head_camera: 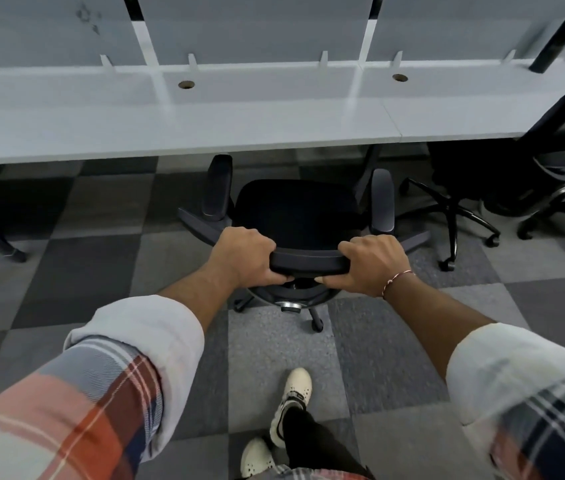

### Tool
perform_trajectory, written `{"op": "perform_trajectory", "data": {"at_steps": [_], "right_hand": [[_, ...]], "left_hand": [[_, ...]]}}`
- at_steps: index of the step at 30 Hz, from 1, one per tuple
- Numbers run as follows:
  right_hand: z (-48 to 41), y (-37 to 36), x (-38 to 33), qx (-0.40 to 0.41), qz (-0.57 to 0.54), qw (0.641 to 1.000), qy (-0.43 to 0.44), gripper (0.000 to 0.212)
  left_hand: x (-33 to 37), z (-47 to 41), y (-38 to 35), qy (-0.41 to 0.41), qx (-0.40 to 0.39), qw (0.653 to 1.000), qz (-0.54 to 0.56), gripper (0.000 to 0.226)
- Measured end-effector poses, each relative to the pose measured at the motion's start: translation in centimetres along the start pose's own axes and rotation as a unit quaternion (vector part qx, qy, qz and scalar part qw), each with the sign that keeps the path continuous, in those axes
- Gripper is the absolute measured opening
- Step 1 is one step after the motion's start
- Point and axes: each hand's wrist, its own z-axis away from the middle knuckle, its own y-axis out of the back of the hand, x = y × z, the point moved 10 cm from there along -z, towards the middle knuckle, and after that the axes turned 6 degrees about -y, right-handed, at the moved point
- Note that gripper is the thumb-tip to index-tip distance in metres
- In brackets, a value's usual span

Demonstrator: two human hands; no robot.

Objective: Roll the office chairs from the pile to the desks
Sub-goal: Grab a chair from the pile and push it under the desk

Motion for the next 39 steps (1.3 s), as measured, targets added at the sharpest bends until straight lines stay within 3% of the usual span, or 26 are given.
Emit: {"op": "perform_trajectory", "data": {"at_steps": [17, 28, 34, 39], "right_hand": [[17.7, 3.6, -0.5, 0.049, -0.026, 0.997, 0.045, 0.071], [27.4, 4.8, -0.9, 0.002, -0.019, 0.995, 0.098, 0.066], [30.2, 5.5, -1.0, 0.012, -0.026, 0.993, 0.113, 0.065], [30.2, 6.0, -0.9, 0.019, -0.037, 0.993, 0.113, 0.064]], "left_hand": [[14.7, 11.9, 3.4, 0.043, -0.017, 0.999, -0.006, 0.064], [23.6, 19.5, 5.0, 0.084, 0.0, 0.996, -0.005, 0.074], [26.4, 21.6, 5.5, 0.094, -0.003, 0.996, -0.006, 0.07], [26.0, 21.5, 5.4, 0.051, -0.032, 0.998, 0.0, 0.069]]}}
